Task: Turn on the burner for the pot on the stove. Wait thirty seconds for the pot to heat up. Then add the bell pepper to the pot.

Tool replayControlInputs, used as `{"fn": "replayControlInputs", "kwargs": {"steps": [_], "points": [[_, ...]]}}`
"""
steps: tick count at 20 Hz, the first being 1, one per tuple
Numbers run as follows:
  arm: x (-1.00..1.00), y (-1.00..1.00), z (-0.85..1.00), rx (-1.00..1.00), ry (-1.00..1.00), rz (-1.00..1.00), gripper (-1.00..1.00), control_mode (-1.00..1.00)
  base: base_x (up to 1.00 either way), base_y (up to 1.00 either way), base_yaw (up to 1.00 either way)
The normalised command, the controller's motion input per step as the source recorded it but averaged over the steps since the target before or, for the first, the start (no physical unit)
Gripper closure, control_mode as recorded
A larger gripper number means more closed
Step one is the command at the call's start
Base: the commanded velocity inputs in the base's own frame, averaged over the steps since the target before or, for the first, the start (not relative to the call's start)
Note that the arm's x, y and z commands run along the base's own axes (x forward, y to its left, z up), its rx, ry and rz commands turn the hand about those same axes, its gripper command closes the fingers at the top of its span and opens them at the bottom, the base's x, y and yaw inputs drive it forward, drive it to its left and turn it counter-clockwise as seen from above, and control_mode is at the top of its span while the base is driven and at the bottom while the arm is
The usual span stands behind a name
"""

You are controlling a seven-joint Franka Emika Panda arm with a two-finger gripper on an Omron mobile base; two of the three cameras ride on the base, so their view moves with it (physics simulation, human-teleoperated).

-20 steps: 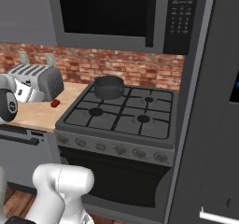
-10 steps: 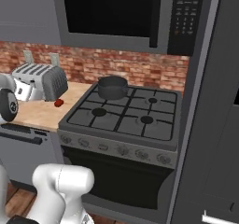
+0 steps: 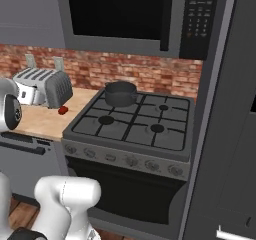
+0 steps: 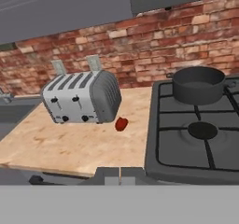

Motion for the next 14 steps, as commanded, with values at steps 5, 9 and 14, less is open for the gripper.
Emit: {"fn": "replayControlInputs", "kwargs": {"steps": [5, 9, 14], "points": [[0.31, 0.00, 0.00, -0.01, 0.00, 0.01, 1.00, -1.00, 0.00, 0.00, 0.00], [0.39, 0.00, 0.01, -0.01, 0.00, 0.00, 1.00, -1.00, 0.00, 0.00, 0.00], [0.45, 0.00, 0.00, -0.04, 0.00, 0.00, 1.00, -1.00, 0.00, 0.00, 0.00]]}}
